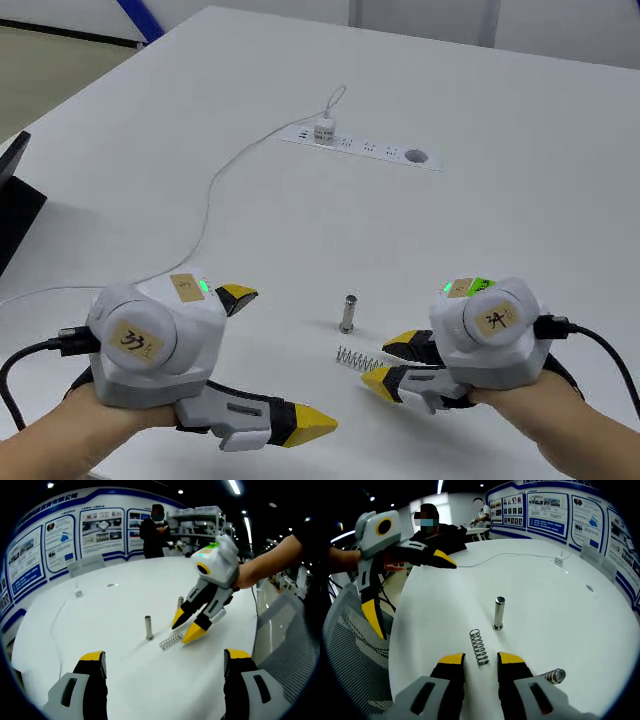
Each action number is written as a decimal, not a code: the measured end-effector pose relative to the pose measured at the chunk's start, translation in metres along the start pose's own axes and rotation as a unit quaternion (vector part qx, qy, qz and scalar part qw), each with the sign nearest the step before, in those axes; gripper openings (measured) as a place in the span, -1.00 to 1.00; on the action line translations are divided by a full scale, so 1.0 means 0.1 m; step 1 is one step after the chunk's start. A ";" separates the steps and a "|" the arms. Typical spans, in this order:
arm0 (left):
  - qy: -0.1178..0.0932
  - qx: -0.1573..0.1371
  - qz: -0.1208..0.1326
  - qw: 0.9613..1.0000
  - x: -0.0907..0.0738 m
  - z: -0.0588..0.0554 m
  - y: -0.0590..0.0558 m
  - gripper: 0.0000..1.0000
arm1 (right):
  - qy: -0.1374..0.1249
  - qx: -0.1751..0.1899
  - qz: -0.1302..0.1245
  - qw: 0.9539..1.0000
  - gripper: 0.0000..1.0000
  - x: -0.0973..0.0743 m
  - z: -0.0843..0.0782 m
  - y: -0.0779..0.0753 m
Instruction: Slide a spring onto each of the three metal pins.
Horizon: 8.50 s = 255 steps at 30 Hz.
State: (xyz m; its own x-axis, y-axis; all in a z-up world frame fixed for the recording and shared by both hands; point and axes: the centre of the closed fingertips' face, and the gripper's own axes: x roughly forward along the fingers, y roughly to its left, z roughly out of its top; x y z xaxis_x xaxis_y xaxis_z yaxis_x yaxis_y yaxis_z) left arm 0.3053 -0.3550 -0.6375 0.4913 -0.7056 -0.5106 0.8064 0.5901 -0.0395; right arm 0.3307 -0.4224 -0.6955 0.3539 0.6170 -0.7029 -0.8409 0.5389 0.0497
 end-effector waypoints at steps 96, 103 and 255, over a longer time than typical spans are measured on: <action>-0.016 0.121 -0.149 0.981 0.16 0.42 -0.75 -0.53 | -0.035 -0.195 0.032 0.980 -0.78 -0.90 0.36 0.62; -0.011 0.127 -0.149 0.981 0.15 0.41 -0.73 -0.67 | -0.032 -0.205 0.035 0.978 -0.78 -0.88 0.38 0.64; -0.062 0.065 -0.020 0.996 -0.14 0.36 -0.01 0.35 | -0.169 -0.086 0.014 0.982 -0.78 -0.86 1.35 0.01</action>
State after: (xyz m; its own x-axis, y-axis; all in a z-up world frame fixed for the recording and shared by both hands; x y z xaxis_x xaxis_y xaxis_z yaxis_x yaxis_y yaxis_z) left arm 0.3097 -0.3597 -0.5998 0.4888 -0.7746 -0.4014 0.8575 0.5112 0.0577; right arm 0.3551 -0.3978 -0.5390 0.4208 0.8006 -0.4267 -0.8986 0.4323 -0.0750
